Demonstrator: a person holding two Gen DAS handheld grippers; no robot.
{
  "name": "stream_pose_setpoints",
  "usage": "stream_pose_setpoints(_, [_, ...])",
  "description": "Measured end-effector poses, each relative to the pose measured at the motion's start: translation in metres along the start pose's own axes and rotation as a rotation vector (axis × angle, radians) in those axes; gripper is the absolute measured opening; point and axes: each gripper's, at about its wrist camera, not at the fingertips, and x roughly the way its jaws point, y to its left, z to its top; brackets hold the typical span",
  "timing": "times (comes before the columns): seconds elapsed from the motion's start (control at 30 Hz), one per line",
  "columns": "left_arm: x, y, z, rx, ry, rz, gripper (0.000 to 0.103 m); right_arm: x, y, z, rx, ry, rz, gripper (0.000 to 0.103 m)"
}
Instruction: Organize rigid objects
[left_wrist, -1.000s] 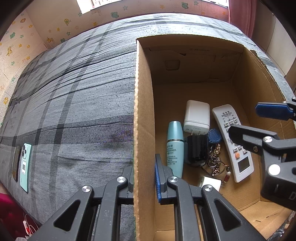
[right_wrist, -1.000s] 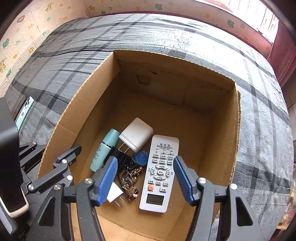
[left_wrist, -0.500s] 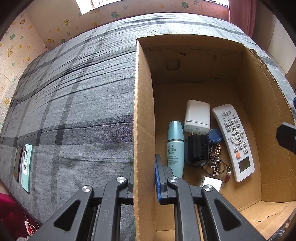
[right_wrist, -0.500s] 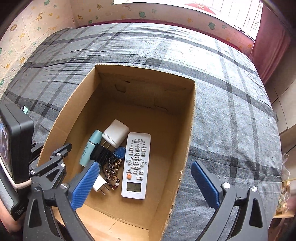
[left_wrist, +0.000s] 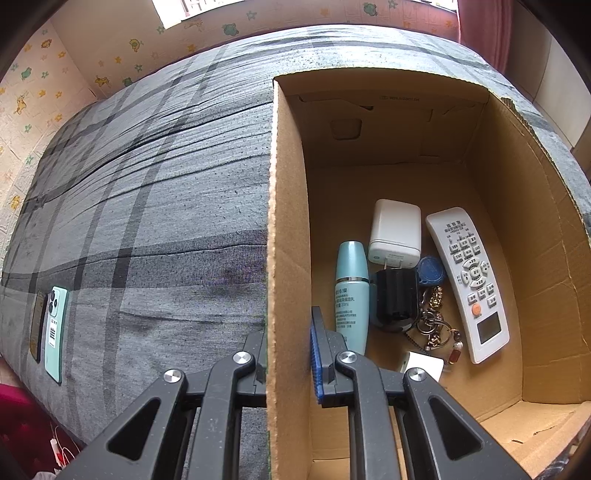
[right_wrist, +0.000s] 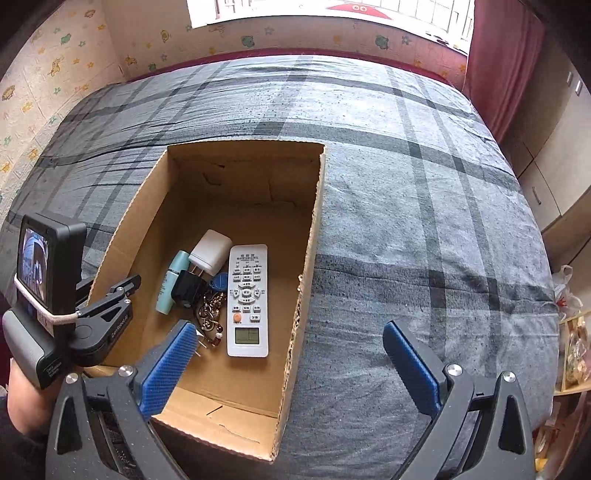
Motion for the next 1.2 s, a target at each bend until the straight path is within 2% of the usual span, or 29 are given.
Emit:
stream_pose_setpoints(0.47, [-0.006, -0.003, 0.0, 0.003, -0.005, 0.022, 0.019, -0.017, -0.007, -0.003, 0.009, -0.027, -0.01, 0.103])
stream_pose_setpoints(0.53, [-0.012, -0.004, -0.001, 0.006, -0.017, 0.039, 0.028, -0.018, -0.009, -0.002, 0.011, -0.032, -0.011, 0.103])
stream_pose_setpoints(0.6, [-0.018, -0.003, 0.0, 0.0, -0.025, 0.041, 0.051, -0.019, -0.008, -0.002, 0.01, -0.036, -0.008, 0.103])
stream_pose_setpoints(0.67, [-0.026, -0.001, -0.001, -0.012, -0.037, 0.046, 0.063, -0.021, -0.007, -0.002, 0.006, -0.042, -0.002, 0.103])
stream_pose_setpoints(0.73, [-0.034, 0.0, -0.001, -0.022, -0.044, 0.045, 0.077, -0.024, -0.006, -0.003, 0.005, -0.049, -0.001, 0.103])
stream_pose_setpoints(0.77, [-0.039, 0.001, -0.002, -0.031, -0.047, 0.041, 0.089, -0.025, -0.006, -0.003, 0.004, -0.051, 0.001, 0.103])
stream_pose_setpoints(0.8, [-0.045, 0.002, -0.003, -0.036, -0.051, 0.032, 0.094, -0.026, -0.005, -0.003, 0.004, -0.055, 0.0, 0.103])
stream_pose_setpoints(0.9, [-0.061, 0.001, -0.005, -0.04, -0.065, 0.021, 0.103, -0.032, -0.004, -0.004, -0.002, -0.067, -0.004, 0.103])
stream_pose_setpoints(1.2, [-0.114, -0.008, -0.019, -0.049, -0.12, 0.028, 0.103, -0.053, -0.002, -0.009, -0.01, -0.098, -0.018, 0.103])
